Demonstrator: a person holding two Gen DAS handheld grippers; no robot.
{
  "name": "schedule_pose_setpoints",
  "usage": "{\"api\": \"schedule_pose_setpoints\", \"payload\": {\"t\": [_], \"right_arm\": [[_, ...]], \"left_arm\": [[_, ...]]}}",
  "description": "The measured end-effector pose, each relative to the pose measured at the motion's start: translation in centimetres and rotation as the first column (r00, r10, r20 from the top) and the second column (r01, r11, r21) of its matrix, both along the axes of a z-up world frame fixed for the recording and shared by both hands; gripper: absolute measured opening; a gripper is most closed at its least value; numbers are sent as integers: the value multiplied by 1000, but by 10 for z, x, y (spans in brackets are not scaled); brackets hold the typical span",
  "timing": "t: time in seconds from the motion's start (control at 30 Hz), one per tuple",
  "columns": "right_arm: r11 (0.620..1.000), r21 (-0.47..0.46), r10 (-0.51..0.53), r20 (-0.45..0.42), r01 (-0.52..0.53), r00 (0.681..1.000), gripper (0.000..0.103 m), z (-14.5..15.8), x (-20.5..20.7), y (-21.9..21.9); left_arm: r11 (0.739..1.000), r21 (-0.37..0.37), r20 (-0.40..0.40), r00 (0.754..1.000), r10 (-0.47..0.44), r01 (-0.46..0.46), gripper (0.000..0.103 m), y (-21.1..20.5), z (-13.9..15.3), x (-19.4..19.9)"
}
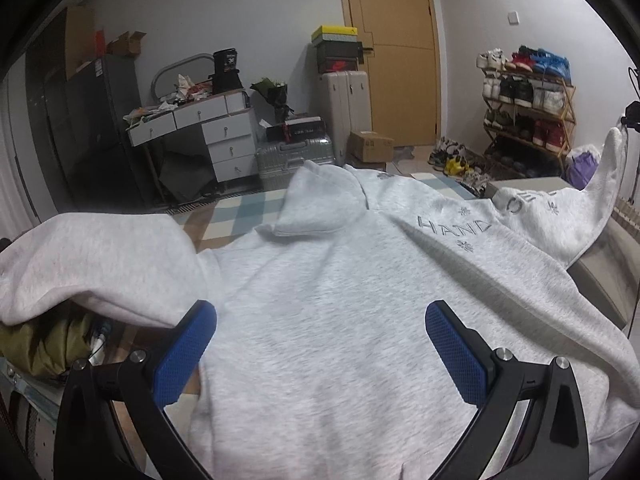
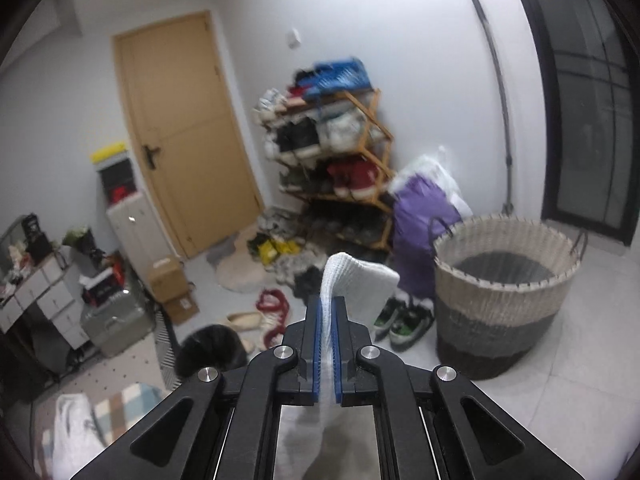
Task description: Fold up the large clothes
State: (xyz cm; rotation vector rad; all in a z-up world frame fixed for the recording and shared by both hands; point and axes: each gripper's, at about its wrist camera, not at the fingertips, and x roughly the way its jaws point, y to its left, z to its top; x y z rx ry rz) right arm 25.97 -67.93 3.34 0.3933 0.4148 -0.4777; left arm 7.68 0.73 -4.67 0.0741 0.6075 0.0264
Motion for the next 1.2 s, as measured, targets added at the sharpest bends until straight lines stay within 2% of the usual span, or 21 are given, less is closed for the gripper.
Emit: {"api": "schedule_pose_setpoints", "payload": {"t": [0.1, 0.17, 0.23, 0.3, 0.4, 0.43, 0.47, 0.5, 0.53, 0.63, 0.67, 0.73, 0.87, 0.97, 1.0, 1.03, 1.07, 1.1, 1.13, 1.17, 1.2], "right_arm": [[992, -61, 118, 69, -114, 991, 4, 33, -6, 53], [973, -94, 222, 105, -212, 969, 4, 54, -8, 99], [942, -116, 330, 143, -315, 933, 4, 69, -9, 149], [888, -130, 458, 174, -440, 872, 4, 78, -9, 211], [797, -104, 603, 196, -595, 773, 4, 76, -7, 292], [742, -77, 666, 198, -666, 719, 4, 68, -3, 331], [709, -56, 698, 202, -703, 687, 4, 62, -1, 351], [651, -11, 745, 201, -759, 636, 4, 46, 5, 387], [603, 29, 780, 184, -797, 598, 4, 30, 11, 416], [492, 167, 849, 125, -854, 513, 4, -37, 30, 493], [471, 212, 859, 107, -856, 500, 4, -56, 36, 508], [422, 356, 886, 34, -834, 463, 4, -118, 51, 552], [388, 448, 915, -85, -805, 394, 5, -195, 55, 596], [347, 458, 933, -82, -818, 350, 12, -208, 47, 608], [312, 469, 945, -65, -826, 320, 12, -209, 45, 611], [212, 507, 972, -23, -836, 233, 15, -209, 39, 618], [173, 514, 981, -17, -840, 192, 18, -210, 31, 623], [128, 498, 990, -12, -858, 141, 25, -203, 18, 625], [94, 463, 994, 5, -882, 109, 30, -193, 5, 622], [88, 416, 995, 11, -905, 102, 33, -182, -8, 617], [100, 380, 993, 12, -919, 113, 43, -175, -18, 611]], "left_arm": [[1000, -16, 16, 1000, 20, -20, 102, 13, 2, -10], [999, -32, 33, 999, 41, -40, 102, 23, 3, -16], [997, -45, 44, 997, 66, -64, 102, 35, 2, -21], [995, -55, 51, 995, 91, -89, 102, 44, 1, -25], [987, -81, 62, 988, 143, -138, 102, 65, -2, -33], [983, -94, 57, 985, 162, -156, 102, 73, -3, -34], [980, -102, 52, 983, 174, -168, 102, 77, -4, -35], [976, -113, 48, 981, 190, -184, 102, 83, -6, -35], [971, -128, 45, 977, 210, -203, 102, 89, -7, -36], [962, -143, 45, 970, 239, -231, 102, 101, -10, -39], [961, -140, 45, 968, 246, -238, 102, 102, -10, -41], [957, -133, 40, 963, 266, -259, 102, 104, -13, -41], [954, -134, 44, 960, 277, -269, 102, 111, -15, -48], [948, -150, 42, 956, 291, -282, 102, 114, -19, -48], [947, -157, 37, 957, 289, -280, 102, 117, -21, -48], [947, -164, 23, 958, 285, -278, 102, 115, -23, -44], [947, -167, 16, 959, 282, -276, 102, 116, -24, -44], [947, -171, 11, 961, 277, -271, 102, 116, -24, -42], [948, -173, 15, 962, 273, -266, 102, 114, -23, -42], [949, -172, 22, 962, 272, -264, 102, 114, -22, -45], [951, -168, 30, 963, 269, -261, 102, 113, -21, -45]]}}
